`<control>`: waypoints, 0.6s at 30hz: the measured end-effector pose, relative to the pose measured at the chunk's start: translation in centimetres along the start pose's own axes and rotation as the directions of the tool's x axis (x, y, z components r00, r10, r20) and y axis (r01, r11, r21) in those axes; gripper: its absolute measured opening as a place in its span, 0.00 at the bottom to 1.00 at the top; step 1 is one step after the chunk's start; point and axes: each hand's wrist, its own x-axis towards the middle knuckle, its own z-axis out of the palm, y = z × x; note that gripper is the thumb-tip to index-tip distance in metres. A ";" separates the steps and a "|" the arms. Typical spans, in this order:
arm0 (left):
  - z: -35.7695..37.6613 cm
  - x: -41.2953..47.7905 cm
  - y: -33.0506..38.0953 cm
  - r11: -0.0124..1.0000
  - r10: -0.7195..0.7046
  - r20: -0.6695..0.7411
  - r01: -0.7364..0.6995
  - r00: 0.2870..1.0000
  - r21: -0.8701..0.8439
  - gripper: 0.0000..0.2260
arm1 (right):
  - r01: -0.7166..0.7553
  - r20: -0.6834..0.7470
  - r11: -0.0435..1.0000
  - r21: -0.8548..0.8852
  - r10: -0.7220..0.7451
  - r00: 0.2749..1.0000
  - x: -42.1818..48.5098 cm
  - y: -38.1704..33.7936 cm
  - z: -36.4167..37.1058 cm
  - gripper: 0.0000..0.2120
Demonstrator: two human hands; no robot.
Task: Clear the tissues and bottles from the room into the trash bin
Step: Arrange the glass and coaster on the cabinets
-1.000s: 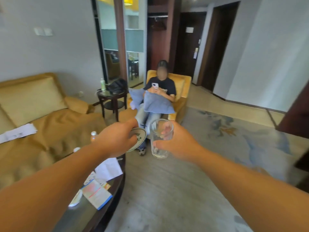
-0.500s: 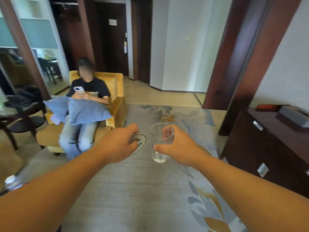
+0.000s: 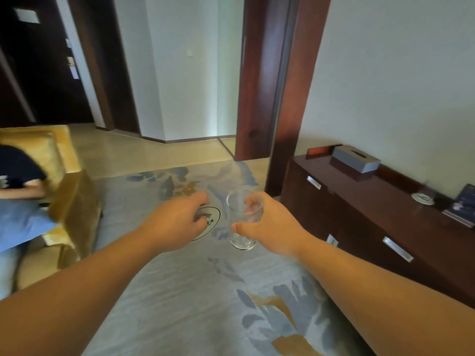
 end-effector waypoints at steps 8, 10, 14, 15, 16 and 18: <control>3.9 14.4 4.6 0.996 0.090 0.023 -0.089 0.996 -0.015 0.04 | -0.053 -0.056 0.999 0.007 0.053 0.997 7.7 7.3 -9.0 0.25; 4.6 17.8 6.3 0.996 0.088 0.016 -0.088 0.996 -0.021 0.03 | -0.062 -0.052 0.998 0.000 0.062 0.997 9.5 9.0 -11.7 0.25; 6.4 23.7 9.5 0.992 0.112 0.024 -0.111 0.993 -0.057 0.05 | -0.046 -0.075 0.998 -0.052 0.042 0.996 12.6 12.1 -16.3 0.24; 6.9 24.9 10.2 0.991 0.124 0.040 -0.122 0.991 -0.062 0.05 | -0.054 -0.088 0.997 -0.046 0.050 0.995 13.2 12.9 -17.1 0.24; 7.3 26.2 10.8 0.989 0.140 0.052 -0.137 0.989 -0.057 0.05 | -0.063 -0.100 0.997 -0.037 0.059 0.993 13.7 13.6 -17.9 0.24; 8.1 28.7 11.8 0.986 0.165 0.062 -0.163 0.984 -0.042 0.04 | -0.079 -0.109 0.996 -0.034 0.075 0.991 14.7 15.1 -19.3 0.22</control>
